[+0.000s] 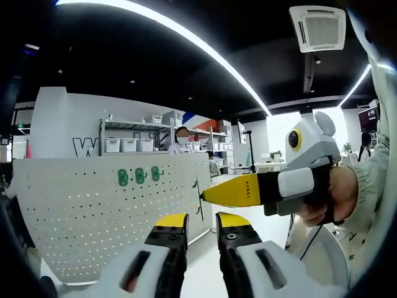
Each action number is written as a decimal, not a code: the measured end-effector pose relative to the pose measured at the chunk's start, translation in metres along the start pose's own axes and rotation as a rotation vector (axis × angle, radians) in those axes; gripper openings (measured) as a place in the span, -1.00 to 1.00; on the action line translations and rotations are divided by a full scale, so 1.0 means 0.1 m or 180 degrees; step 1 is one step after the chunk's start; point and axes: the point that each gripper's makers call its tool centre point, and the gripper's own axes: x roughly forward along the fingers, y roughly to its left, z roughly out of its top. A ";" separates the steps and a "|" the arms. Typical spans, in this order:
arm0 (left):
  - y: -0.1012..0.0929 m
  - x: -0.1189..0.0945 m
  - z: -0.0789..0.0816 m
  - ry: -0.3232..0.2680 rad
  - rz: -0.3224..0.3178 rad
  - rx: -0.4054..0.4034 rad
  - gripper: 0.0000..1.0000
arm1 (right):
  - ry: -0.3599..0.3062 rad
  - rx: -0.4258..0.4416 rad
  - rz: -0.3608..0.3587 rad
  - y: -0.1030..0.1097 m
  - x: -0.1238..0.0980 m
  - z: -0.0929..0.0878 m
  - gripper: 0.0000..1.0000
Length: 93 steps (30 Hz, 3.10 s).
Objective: Insert the hook assembly into the mounting plate slot until the hook locks in place.
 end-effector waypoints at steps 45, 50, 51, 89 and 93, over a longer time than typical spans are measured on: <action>0.26 -0.68 -0.67 0.0563 0.0565 -0.0260 -0.12 | -0.0281 -0.0800 -0.0689 -0.79 -0.19 0.64 -0.97; 0.32 -0.75 -0.71 0.0581 0.0641 -0.0283 -0.12 | -0.0265 -0.1085 -0.0879 -0.97 -0.18 0.75 -0.97; 0.32 -0.76 -0.72 0.0581 0.0651 -0.0281 -0.12 | -0.0275 -0.1166 -0.0973 -1.03 -0.20 0.79 -0.97; 0.48 -0.80 -0.95 0.0710 0.0705 -0.0293 -0.12 | -0.0254 -0.1651 -0.1633 -1.94 0.30 0.93 -0.97; 0.51 -0.79 -0.97 0.0732 0.0714 -0.0309 -0.12 | -0.0272 -0.1650 -0.1634 -2.00 0.39 0.95 -0.97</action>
